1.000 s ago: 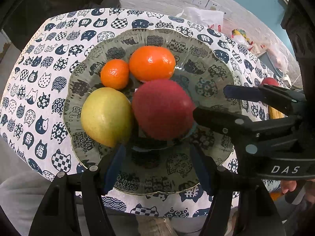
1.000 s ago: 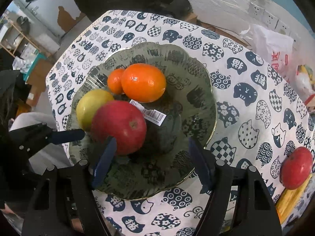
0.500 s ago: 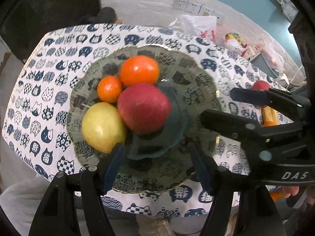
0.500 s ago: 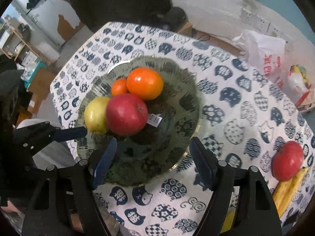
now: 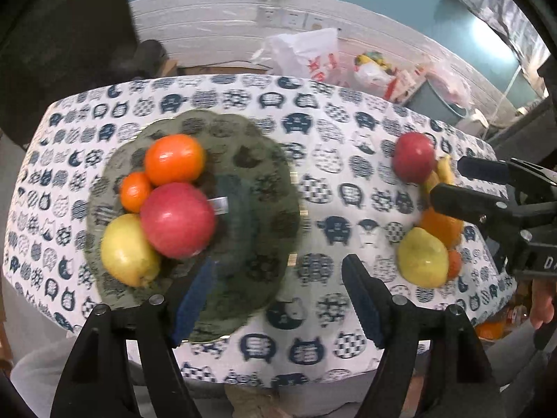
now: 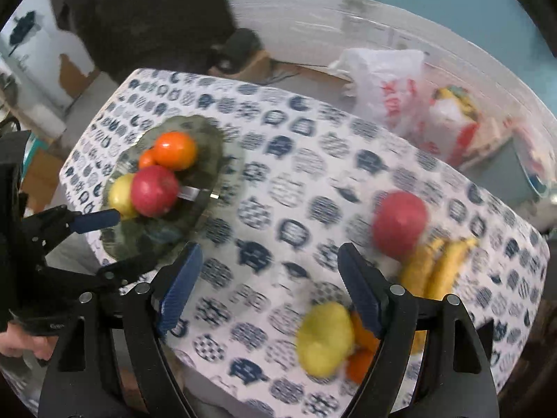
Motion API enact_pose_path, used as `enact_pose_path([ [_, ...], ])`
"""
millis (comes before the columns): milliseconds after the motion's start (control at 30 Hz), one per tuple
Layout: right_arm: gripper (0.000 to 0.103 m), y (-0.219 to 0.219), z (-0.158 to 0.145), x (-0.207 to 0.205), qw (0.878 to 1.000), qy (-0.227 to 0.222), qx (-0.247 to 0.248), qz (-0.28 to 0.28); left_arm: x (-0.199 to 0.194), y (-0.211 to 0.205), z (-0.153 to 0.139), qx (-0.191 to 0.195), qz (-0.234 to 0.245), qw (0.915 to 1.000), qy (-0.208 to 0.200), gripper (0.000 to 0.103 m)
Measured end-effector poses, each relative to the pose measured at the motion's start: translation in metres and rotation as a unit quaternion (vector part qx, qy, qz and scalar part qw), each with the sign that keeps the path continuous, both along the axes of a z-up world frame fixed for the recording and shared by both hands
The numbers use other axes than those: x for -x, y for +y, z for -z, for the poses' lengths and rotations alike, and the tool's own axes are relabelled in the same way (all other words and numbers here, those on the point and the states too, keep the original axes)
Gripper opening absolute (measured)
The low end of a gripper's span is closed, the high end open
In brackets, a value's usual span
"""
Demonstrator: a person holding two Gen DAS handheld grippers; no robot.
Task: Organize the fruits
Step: 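Move both grippers away from the plate toward the loose fruit by the bananas, then close the left gripper around the green pear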
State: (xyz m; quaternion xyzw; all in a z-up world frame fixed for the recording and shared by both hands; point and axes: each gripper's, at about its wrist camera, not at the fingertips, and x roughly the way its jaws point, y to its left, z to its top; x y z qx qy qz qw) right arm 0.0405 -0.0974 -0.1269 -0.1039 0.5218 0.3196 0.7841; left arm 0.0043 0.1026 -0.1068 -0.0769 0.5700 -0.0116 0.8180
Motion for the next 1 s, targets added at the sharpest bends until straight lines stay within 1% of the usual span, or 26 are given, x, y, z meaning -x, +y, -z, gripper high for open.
enact_pose_path([
  [100,0.080,-0.025,0.001,-0.004,1.000,0.001,0.006,0.024,-0.004,-0.018,-0.001,0.009,0.014,0.9998,0.002,0.080],
  [267,0.080,-0.065,0.008,-0.007,0.998,0.008,0.012,0.061,-0.011,-0.052,0.002,0.005,0.045,0.9989,0.010,0.080],
  [433,0.080,-0.095,0.020,-0.006,0.996,0.009,0.032,0.078,-0.018,-0.086,0.008,0.013,0.070,0.9971,0.025,0.080],
  [567,0.080,-0.117,0.029,-0.005,0.995,0.017,0.040,0.092,-0.024,-0.110,0.016,0.017,0.080,0.9960,0.038,0.081],
  [633,0.080,-0.128,0.032,-0.006,0.994,0.019,0.040,0.100,-0.028,-0.122,0.021,0.024,0.086,0.9950,0.046,0.081],
  [767,0.080,-0.150,0.037,-0.009,0.992,0.024,0.038,0.121,-0.031,-0.142,0.032,0.025,0.098,0.9930,0.061,0.081],
  [900,0.080,-0.161,0.042,-0.012,0.991,0.030,0.035,0.130,-0.034,-0.156,0.047,0.028,0.101,0.9911,0.082,0.081],
  [1000,0.080,-0.164,0.046,-0.012,0.990,0.034,0.034,0.129,-0.037,-0.160,0.057,0.039,0.094,0.9903,0.095,0.081],
])
